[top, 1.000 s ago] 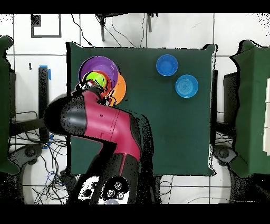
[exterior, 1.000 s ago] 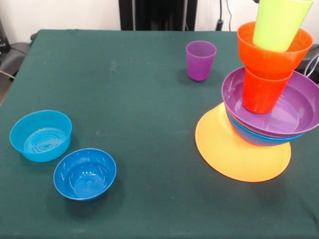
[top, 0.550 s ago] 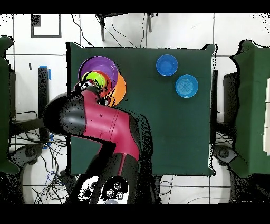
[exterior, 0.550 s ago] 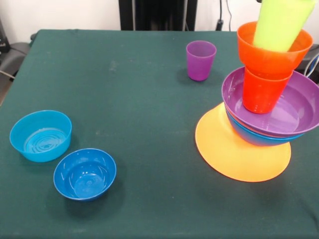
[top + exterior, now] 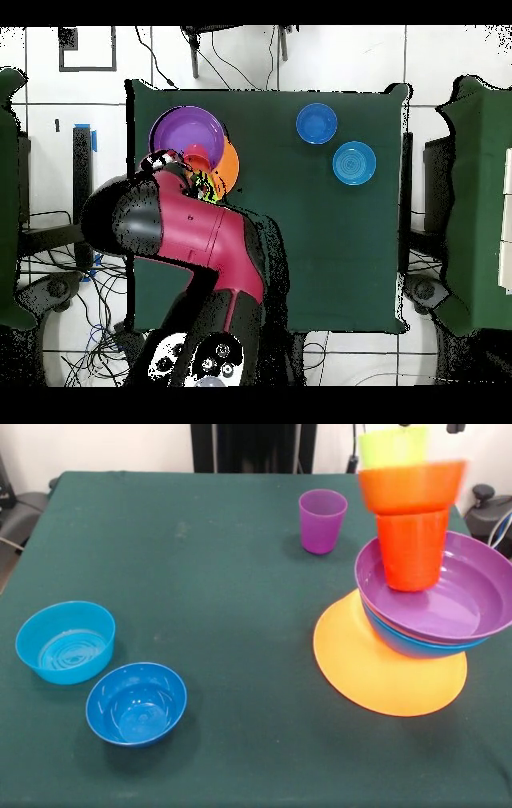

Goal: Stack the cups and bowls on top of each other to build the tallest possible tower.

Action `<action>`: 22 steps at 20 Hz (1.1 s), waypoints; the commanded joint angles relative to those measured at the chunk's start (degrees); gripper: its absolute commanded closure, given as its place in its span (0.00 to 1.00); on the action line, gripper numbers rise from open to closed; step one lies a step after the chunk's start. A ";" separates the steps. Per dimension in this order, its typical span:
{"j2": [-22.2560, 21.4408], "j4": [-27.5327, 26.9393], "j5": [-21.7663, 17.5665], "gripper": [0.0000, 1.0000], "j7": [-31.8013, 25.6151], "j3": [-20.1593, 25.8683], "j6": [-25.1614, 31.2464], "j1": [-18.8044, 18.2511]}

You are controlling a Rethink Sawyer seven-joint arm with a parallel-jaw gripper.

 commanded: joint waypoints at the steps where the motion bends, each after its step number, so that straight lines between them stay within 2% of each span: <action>1: 3.53 2.72 0.36 0.00 7.72 6.50 -2.78 -0.83; 22: 2.68 1.69 0.60 0.00 8.54 4.18 0.93 -0.43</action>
